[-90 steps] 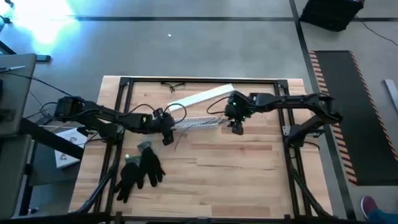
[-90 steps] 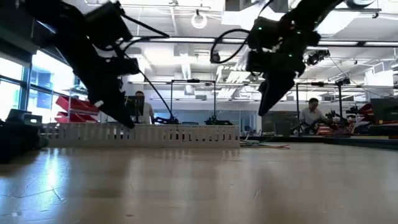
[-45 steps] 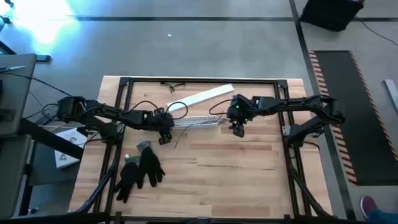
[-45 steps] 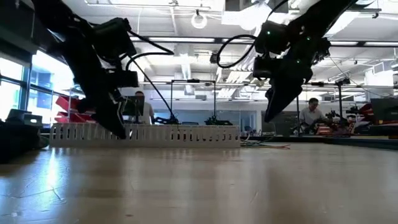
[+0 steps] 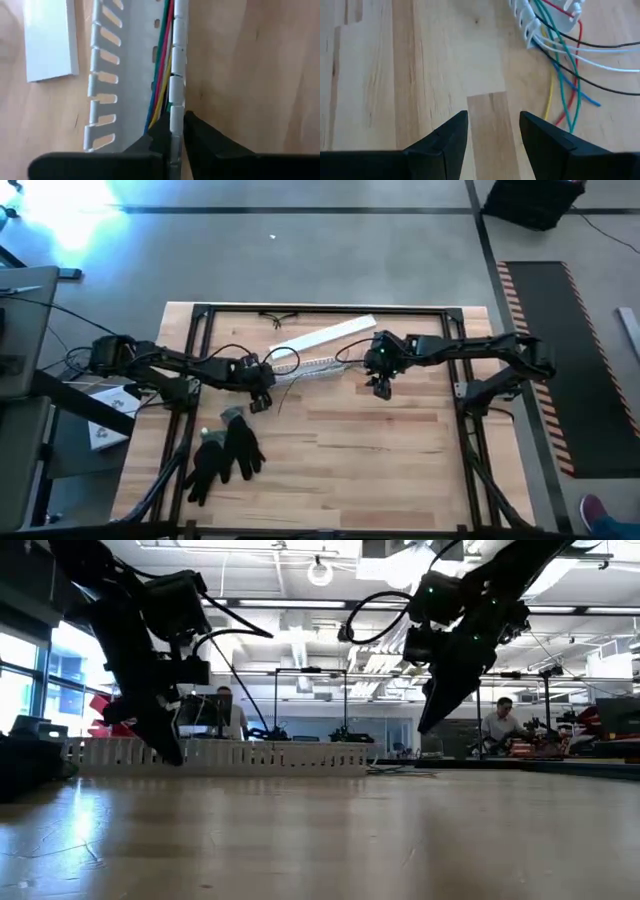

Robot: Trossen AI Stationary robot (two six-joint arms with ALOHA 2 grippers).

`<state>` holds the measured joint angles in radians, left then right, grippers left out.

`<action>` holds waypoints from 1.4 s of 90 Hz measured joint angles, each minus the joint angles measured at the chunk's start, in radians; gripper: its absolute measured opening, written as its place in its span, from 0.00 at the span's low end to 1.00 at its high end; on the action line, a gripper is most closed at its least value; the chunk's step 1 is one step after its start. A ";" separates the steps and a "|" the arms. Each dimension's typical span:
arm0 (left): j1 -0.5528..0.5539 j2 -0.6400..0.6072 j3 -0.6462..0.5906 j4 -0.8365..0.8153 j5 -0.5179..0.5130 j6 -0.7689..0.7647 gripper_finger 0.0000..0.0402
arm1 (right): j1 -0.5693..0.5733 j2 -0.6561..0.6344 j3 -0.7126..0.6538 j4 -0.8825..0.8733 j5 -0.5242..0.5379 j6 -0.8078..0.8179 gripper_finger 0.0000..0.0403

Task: Ziptie cables
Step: Close the white cable duct

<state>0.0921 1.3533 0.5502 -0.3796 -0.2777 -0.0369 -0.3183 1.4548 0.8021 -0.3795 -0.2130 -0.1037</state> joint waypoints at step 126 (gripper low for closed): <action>-0.042 -0.030 0.130 -0.176 0.111 0.249 0.37 | 0.045 0.103 0.001 0.278 -0.034 -0.122 0.41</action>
<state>0.0505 1.3230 0.6806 -0.5560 -0.1665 0.2121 -0.2738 1.5582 0.8032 -0.1012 -0.2469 -0.2260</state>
